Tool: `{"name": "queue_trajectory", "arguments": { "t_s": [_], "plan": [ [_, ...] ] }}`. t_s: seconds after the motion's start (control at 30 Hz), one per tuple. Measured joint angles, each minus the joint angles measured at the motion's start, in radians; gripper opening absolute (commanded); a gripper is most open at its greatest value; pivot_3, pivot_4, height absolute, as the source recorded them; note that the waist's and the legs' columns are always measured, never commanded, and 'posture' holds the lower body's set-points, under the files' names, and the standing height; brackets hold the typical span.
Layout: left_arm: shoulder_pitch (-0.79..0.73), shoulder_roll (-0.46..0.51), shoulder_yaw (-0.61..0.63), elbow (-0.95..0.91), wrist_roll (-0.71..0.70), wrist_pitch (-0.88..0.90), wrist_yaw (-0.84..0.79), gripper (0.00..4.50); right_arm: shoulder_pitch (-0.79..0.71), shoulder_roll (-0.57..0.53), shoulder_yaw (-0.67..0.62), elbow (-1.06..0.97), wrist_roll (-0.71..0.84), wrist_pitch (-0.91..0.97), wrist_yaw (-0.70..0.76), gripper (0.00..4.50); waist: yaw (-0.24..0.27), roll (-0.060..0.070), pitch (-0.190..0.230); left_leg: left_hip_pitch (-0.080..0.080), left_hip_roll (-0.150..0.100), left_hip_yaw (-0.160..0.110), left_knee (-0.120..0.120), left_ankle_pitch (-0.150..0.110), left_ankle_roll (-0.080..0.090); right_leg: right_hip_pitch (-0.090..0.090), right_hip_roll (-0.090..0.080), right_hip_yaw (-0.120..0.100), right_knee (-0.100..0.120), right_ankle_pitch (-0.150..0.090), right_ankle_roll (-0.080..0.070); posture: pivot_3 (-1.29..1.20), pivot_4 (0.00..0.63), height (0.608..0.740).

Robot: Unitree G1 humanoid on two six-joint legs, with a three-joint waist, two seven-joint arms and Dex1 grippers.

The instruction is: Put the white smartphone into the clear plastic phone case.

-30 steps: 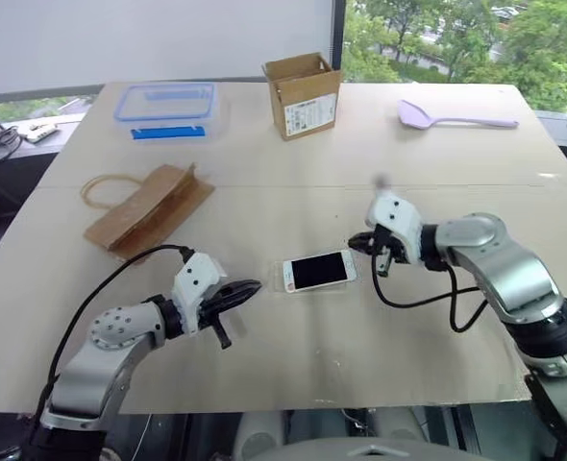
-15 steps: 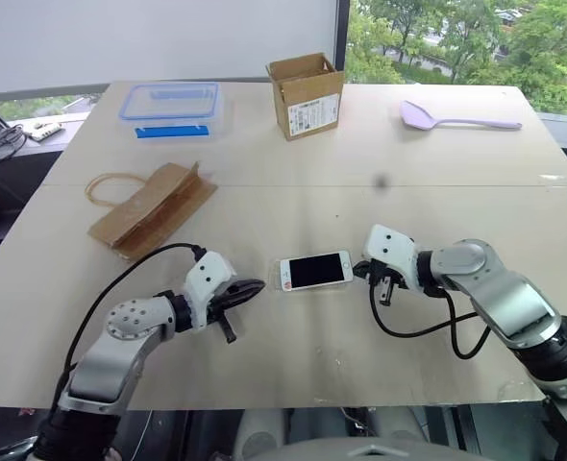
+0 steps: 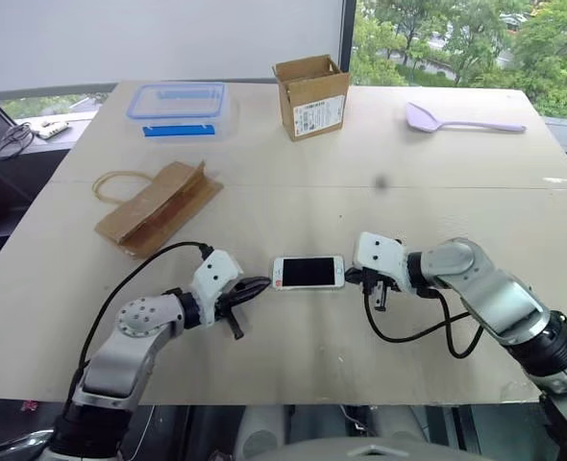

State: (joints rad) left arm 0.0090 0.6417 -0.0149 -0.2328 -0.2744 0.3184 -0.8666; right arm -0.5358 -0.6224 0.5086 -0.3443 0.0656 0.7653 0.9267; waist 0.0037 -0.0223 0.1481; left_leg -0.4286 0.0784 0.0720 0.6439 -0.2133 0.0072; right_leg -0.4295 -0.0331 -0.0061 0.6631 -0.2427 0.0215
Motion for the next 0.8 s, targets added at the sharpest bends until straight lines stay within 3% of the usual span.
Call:
{"name": "queue_trajectory", "arguments": {
  "t_s": [0.57,0.8],
  "plan": [
    [0.016,0.001,0.018,-0.001,0.005,0.001,-0.003,0.02,-0.022,0.061,0.012,0.103,-0.039,-0.062,0.038,0.00,-0.014,0.000,-0.001,0.003,0.001,0.000,0.001,0.000,0.000,0.003,0.000,0.000,0.002,0.000,0.000,0.00,0.150,0.740],
    [0.028,0.010,0.041,-0.004,-0.021,0.001,-0.015,0.02,-0.015,0.025,-0.006,0.062,-0.032,-0.062,0.045,0.00,-0.016,0.000,-0.001,0.000,0.001,0.001,0.000,0.000,0.000,0.000,0.000,0.000,0.001,0.001,0.001,0.00,0.150,0.740]
  ]
}}
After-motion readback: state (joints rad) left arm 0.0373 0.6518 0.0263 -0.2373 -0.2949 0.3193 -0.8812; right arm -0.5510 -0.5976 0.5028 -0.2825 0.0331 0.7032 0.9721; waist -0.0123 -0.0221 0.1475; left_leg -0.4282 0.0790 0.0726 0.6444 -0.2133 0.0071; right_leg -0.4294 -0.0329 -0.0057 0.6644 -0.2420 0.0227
